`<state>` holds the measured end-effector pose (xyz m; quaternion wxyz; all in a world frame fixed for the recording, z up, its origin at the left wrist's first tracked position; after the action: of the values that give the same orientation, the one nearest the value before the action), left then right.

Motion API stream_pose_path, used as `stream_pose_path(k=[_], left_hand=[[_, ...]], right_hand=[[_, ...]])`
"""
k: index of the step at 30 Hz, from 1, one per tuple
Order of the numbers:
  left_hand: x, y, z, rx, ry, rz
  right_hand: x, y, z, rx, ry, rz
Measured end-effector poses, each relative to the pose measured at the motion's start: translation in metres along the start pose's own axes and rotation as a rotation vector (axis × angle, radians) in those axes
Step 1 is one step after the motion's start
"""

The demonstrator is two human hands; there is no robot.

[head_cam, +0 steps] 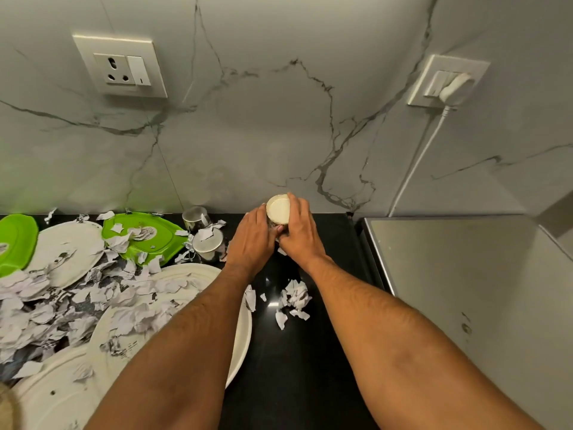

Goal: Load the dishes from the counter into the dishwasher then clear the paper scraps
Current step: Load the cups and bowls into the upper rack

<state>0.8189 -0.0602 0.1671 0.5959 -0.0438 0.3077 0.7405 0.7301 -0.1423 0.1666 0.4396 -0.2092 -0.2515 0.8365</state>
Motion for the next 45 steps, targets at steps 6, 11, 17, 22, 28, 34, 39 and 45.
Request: stream_pose_path(k=[6, 11, 17, 22, 28, 34, 39, 45], left_hand=[[0.04, 0.069, 0.024, 0.039, 0.023, -0.135], [0.095, 0.134, 0.031, 0.048, -0.005, -0.216], [0.158, 0.22, 0.017, 0.155, -0.06, -0.333], [0.202, 0.296, -0.022, 0.238, -0.162, -0.417], [0.248, 0.381, -0.081, 0.345, -0.278, -0.479], [0.293, 0.453, -0.134, 0.363, -0.414, -0.586], [0.328, 0.495, -0.193, 0.423, -0.564, -0.544], [0.365, 0.532, -0.267, 0.452, -0.725, -0.5]], right_hand=[[0.075, 0.007, 0.05, -0.017, 0.095, -0.028], [0.156, 0.03, 0.086, 0.017, 0.169, -0.086], [0.259, 0.077, 0.132, 0.055, 0.245, -0.156], [0.341, 0.135, 0.174, 0.075, 0.311, -0.283], [0.425, 0.205, 0.222, 0.072, 0.352, -0.446], [0.49, 0.278, 0.248, 0.085, 0.338, -0.605], [0.534, 0.346, 0.254, 0.103, 0.306, -0.71], [0.574, 0.429, 0.242, 0.085, 0.234, -0.811]])
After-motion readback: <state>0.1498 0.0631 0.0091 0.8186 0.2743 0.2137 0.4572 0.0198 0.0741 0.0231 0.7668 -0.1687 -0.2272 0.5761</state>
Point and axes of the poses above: each hand's wrist, its own x-axis away from the middle knuckle, its own z-axis out of the back of the hand, y = z × x, the point moved 8 cm from there along -x, towards the middle knuckle, and after that the axes turned 12 degrees about -z, right-handed, at the moved point
